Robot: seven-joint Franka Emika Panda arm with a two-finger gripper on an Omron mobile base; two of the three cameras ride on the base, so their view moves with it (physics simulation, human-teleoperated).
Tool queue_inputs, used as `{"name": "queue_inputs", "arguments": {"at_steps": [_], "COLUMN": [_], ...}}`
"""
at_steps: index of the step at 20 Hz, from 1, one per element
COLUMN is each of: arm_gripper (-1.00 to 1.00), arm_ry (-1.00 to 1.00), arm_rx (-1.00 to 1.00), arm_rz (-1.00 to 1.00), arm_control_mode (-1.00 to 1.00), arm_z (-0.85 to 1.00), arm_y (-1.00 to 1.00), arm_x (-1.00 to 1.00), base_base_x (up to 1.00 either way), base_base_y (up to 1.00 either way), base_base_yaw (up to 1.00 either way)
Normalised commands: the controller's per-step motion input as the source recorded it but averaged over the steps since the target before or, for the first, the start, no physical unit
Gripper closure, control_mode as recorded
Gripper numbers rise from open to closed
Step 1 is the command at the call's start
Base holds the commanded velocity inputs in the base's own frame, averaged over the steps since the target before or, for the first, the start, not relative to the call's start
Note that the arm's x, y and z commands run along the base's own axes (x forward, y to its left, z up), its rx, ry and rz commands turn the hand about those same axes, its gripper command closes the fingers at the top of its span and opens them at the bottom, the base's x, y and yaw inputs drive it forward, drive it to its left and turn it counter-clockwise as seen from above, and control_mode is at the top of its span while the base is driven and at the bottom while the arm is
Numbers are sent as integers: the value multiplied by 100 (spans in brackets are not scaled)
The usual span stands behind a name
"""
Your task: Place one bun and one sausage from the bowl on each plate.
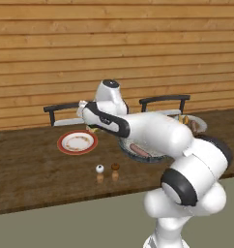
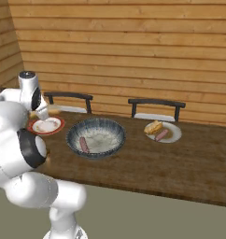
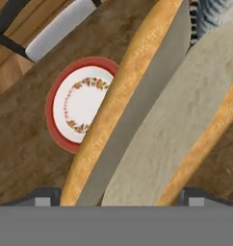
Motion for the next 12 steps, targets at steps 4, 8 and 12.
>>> {"name": "queue_inputs", "arguments": {"at_steps": [4,8,12], "arm_gripper": [100,100,100], "arm_ry": [34,7,-2], "arm_rx": [0,0,0], "arm_rz": [7,2,2], "arm_control_mode": [-100,-100,-100], "arm_z": [-74,-90,-80], "arm_y": [70,31,7], "arm_x": [59,69,53], "base_base_x": [0,0,0], "base_base_y": [0,0,0], "base_base_yaw": [0,0,0]}}
